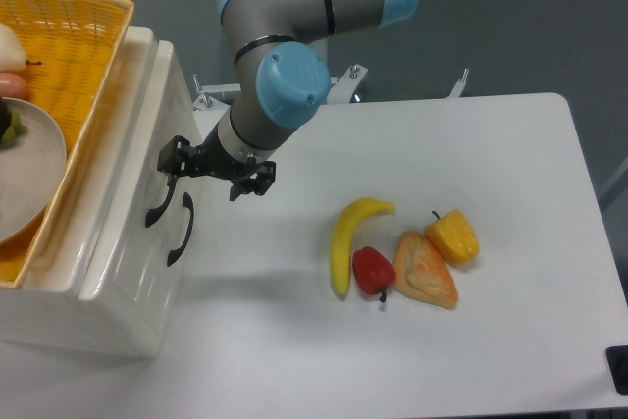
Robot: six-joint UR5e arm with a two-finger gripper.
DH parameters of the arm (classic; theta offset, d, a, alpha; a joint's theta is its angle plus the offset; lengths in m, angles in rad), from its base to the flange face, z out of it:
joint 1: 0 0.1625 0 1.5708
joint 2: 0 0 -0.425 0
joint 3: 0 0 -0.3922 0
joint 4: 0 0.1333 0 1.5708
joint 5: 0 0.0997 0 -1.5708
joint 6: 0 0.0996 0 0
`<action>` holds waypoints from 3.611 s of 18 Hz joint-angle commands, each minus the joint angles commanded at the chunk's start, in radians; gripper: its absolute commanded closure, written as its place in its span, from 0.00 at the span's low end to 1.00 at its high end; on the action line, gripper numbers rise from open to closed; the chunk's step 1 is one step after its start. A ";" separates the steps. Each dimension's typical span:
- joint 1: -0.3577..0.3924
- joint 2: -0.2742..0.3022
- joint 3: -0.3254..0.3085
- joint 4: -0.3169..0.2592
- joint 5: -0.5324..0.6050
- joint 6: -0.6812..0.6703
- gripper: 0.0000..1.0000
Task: Slide open the top white drawer
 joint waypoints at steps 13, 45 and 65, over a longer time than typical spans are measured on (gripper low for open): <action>-0.009 -0.005 -0.006 0.003 0.002 0.044 0.00; -0.017 -0.015 -0.026 0.005 0.005 0.109 0.00; -0.023 -0.021 -0.026 0.009 0.011 0.110 0.00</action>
